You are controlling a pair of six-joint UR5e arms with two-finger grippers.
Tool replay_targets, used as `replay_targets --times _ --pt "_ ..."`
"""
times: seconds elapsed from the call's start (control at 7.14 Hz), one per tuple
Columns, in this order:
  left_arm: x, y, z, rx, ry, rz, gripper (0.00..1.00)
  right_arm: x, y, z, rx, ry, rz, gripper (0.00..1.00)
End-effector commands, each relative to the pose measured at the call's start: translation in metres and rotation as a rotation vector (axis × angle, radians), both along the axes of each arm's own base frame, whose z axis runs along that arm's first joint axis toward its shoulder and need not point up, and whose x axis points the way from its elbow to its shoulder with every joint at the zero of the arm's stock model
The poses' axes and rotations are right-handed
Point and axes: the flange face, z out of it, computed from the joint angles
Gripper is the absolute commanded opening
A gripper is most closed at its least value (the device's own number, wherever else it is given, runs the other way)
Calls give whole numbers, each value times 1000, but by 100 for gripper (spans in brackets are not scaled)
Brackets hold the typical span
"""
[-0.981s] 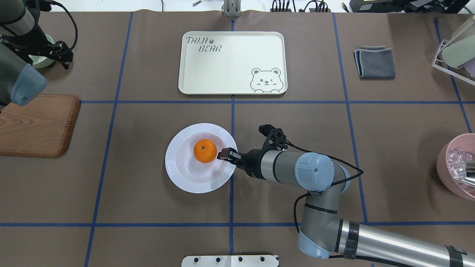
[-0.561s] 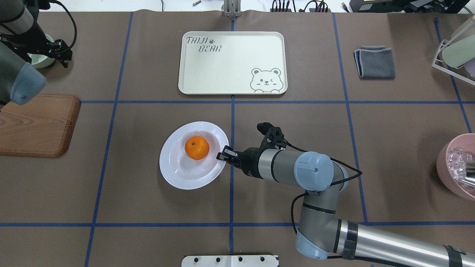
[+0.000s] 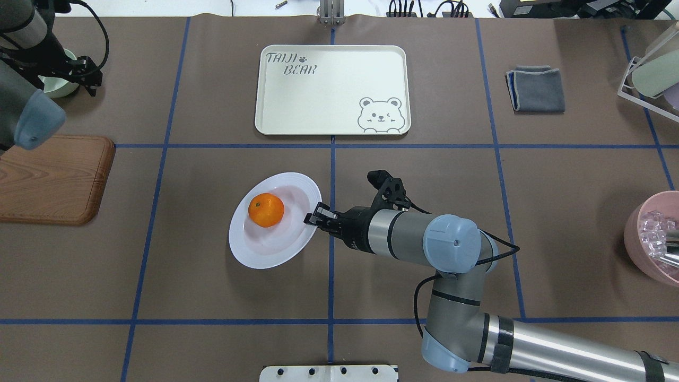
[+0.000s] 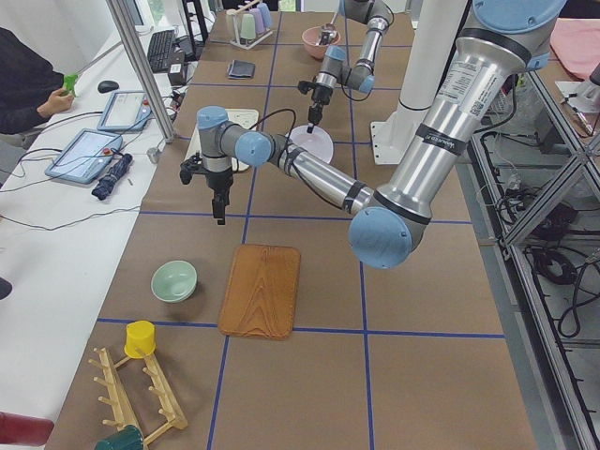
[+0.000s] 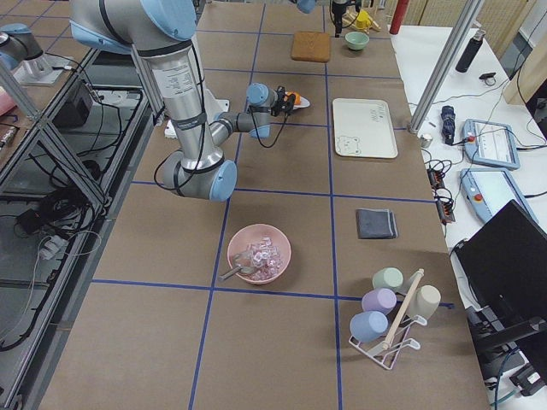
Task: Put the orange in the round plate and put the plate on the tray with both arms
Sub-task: 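Carry the plate with the right gripper and lower it onto the cream tray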
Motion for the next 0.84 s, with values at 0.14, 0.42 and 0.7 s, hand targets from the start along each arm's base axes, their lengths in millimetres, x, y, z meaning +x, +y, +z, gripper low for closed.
replay_targets --times 0.14,0.42,0.7 --pt "0 0 1 -1 0 0 98 21 -15 -16 -2 -39 36 0" --pt "-1 -1 0 1 -1 -2 98 47 -49 -28 3 -58 101 0" --pt "-1 -2 -2 3 0 -3 98 70 -101 -17 -49 -39 186 0"
